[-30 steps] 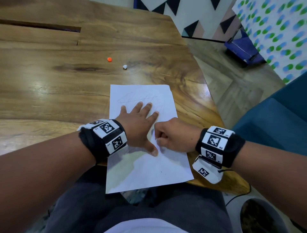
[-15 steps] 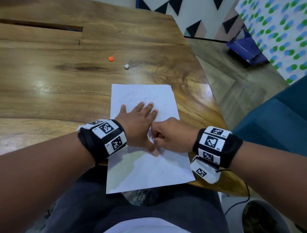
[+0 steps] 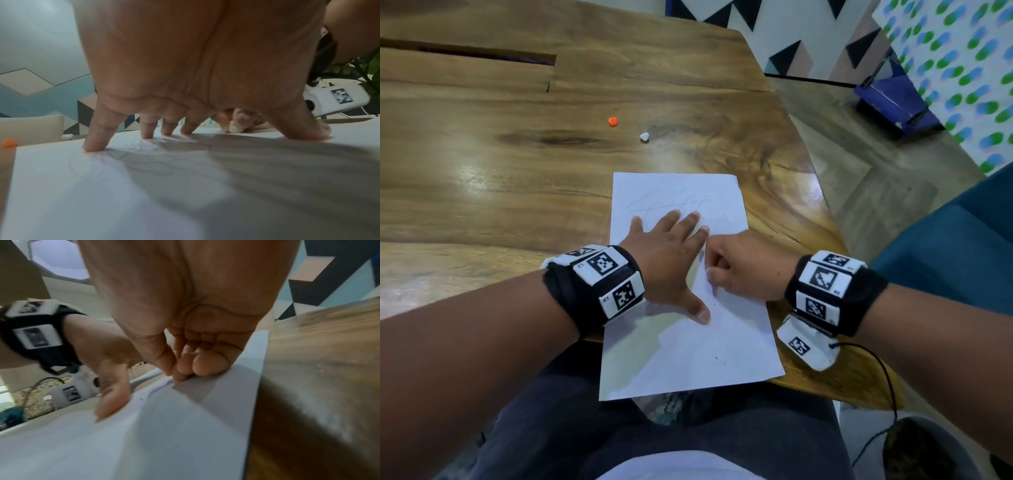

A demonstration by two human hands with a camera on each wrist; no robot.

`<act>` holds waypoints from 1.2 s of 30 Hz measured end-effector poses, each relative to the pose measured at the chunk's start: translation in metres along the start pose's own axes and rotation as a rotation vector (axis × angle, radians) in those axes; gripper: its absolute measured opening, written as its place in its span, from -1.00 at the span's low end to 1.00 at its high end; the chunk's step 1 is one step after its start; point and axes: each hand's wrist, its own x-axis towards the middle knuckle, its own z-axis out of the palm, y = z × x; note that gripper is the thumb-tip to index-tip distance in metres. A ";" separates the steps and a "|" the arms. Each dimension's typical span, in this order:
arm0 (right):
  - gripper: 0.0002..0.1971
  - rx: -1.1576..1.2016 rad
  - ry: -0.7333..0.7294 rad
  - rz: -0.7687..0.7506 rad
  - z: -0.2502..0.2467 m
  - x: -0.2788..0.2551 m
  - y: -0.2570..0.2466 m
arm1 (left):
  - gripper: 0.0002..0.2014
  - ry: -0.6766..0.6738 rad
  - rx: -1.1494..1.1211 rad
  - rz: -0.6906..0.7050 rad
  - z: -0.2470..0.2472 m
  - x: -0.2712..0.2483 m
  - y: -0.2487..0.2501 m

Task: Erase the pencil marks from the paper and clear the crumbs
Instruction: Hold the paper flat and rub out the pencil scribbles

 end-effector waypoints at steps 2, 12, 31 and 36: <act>-0.94 -0.001 -0.016 -0.011 0.000 -0.001 0.000 | 0.44 -0.007 0.004 0.001 -0.001 0.001 0.000; -0.84 -0.025 0.148 0.203 -0.033 0.062 0.038 | 0.44 -0.013 0.037 0.006 -0.005 0.001 0.001; -0.83 0.018 0.182 0.200 -0.035 0.054 0.031 | -0.16 0.063 0.154 0.041 -0.030 0.015 -0.006; -0.89 0.043 0.174 0.195 -0.032 0.054 0.039 | 0.15 0.051 0.087 -0.015 -0.036 0.026 -0.020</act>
